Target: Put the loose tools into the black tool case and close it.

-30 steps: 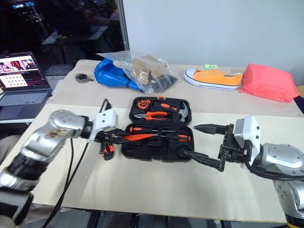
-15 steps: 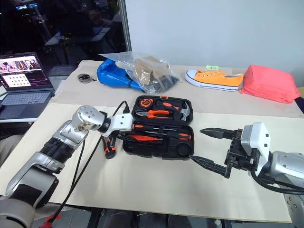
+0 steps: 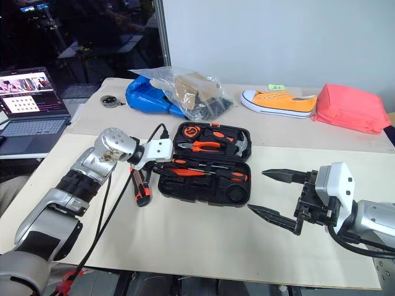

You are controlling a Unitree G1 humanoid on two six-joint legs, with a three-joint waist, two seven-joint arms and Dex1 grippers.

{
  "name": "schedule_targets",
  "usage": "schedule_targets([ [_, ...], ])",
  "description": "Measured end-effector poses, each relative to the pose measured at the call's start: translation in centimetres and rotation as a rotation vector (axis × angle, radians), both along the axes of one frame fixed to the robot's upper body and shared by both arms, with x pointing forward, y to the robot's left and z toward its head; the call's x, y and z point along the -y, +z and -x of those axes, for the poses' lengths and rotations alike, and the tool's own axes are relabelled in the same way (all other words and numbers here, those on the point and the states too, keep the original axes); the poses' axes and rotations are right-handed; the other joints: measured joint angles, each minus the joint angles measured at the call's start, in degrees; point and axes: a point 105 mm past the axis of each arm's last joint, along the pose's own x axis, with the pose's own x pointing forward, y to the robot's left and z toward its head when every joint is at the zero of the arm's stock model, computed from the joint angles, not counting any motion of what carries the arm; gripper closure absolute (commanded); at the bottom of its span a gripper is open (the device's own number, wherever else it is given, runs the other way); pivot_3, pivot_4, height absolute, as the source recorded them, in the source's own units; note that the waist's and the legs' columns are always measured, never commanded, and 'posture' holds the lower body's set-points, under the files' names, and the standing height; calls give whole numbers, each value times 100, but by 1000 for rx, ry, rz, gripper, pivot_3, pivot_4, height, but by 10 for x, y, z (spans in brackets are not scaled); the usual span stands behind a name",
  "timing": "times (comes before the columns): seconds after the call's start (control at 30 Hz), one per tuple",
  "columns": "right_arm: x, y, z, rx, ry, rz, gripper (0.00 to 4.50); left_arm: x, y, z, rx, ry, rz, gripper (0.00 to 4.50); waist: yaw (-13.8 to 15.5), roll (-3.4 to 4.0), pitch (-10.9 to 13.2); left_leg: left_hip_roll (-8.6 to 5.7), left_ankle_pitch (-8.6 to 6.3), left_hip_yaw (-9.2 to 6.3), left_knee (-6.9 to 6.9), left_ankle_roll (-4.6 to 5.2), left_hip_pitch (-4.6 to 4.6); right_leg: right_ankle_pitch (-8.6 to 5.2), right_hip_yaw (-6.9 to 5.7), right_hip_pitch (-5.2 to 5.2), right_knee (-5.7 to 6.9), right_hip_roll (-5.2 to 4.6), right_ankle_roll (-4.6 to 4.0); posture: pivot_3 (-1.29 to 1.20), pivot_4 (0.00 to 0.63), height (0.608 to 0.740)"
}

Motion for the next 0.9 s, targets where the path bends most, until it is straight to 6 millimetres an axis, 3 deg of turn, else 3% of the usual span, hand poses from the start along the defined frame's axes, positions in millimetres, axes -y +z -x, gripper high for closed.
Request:
schedule_targets([
  [0.27, -2, 2, 2, 5, 8, -3, 0, -1, 4, -6, 6, 4, -7, 4058, -10, 0, 0, -3, 0, -8, 1, 1, -5, 0, -1, -3, 1, 1, 0, 0, 150, 740],
  [0.43, -2, 2, 2, 5, 0, -12, 0, -5, -8, -8, -5, -3, -36, 4058, -11, -1, 1, -3, 0, -8, 2, 1, -8, 0, -1, -3, 0, 0, 0, 0, 150, 740],
  [0.9, -3, 0, 7, -5, -10, -11, 0, -1, -9, -6, 20, -80, -61, 4058, -19, 0, 0, -4, 0, -10, 3, 1, -6, 0, 0, -1, 3, 2, 0, 0, 150, 740],
])
